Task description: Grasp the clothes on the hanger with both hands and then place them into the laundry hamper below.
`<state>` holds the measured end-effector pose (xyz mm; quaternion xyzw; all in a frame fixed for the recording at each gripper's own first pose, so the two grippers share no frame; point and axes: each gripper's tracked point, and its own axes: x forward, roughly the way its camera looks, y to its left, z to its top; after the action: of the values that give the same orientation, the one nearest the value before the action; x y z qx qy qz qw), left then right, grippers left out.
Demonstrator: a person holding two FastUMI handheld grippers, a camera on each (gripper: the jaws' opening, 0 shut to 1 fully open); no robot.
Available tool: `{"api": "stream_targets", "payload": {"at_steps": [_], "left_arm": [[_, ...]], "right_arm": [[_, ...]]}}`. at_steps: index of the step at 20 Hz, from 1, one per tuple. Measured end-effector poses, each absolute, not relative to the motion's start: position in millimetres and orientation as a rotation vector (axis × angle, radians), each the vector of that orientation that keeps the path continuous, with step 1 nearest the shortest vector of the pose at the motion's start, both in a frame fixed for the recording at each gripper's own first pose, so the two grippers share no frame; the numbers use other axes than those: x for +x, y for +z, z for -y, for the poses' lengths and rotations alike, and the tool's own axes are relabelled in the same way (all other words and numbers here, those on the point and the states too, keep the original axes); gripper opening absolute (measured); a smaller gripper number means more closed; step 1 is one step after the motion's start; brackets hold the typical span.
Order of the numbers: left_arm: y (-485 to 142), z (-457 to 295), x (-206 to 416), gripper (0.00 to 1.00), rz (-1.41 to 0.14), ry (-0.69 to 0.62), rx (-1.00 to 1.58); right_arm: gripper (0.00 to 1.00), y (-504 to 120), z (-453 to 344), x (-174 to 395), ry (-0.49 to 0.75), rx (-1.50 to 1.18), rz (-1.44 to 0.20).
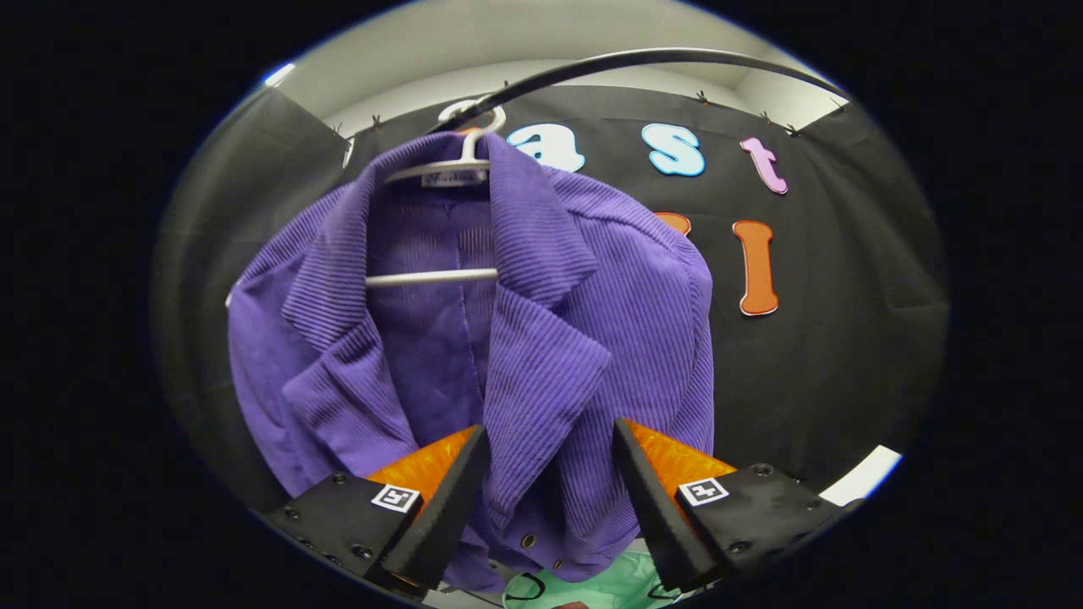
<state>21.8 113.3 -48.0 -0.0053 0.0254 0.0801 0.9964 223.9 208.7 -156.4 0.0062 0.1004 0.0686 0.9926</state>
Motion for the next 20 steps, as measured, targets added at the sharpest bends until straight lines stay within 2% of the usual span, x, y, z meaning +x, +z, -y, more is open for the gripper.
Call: {"api": "stream_targets", "payload": {"at_steps": [1, 3, 4, 7, 8, 11, 12, 13, 15, 16, 17, 19, 20], "left_arm": [[-47, -115, 22, 0.95, -0.05, 0.145, -0.006], [-45, -117, 19, 0.95, -0.051, 0.131, 0.005], [-44, -117, 19, 0.92, -0.047, 0.13, 0.01], [-44, -111, 21, 0.92, -0.042, 0.133, 0.013], [-47, -107, 23, 0.92, -0.047, 0.138, 0.01], [-51, -86, 31, 0.95, -0.044, 0.164, -0.002], [-54, -76, 35, 0.95, -0.049, 0.169, -0.005], [-61, -63, 42, 0.95, -0.063, 0.164, -0.014], [-78, -32, 55, 0.95, -0.104, 0.136, -0.048], [-88, -20, 61, 0.92, -0.12, 0.129, -0.068], [-98, -12, 68, 0.92, -0.136, 0.134, -0.083], [-124, 0, 85, 0.92, -0.192, 0.16, -0.098], [-139, 5, 93, 0.95, -0.227, 0.172, -0.098]], "right_arm": [[0.96, -162, -202, 231, 0.091, 0.005, -0.205], [0.98, -162, -174, 244, -0.014, -0.001, -0.177], [0.98, -159, -153, 249, -0.049, -0.002, -0.16], [0.94, -169, -127, 268, -0.016, 0.084, -0.189], [1.0, -177, -132, 272, 0.034, 0.13, -0.214], [0.81, -202, -146, 283, 0.194, 0.213, -0.298], [0.62, -210, -152, 281, 0.262, 0.211, -0.328], [0.67, -215, -157, 281, 0.317, 0.192, -0.333], [0.31, -214, -159, 281, 0.396, 0.125, -0.304], [0.13, -213, -157, 282, 0.417, 0.083, -0.287], [0.08, -209, -153, 278, 0.435, 0.049, -0.265], [0.07, -194, -147, 273, 0.471, 0.016, -0.208], [0.02, -181, -141, 266, 0.488, 0.017, -0.182]]}}
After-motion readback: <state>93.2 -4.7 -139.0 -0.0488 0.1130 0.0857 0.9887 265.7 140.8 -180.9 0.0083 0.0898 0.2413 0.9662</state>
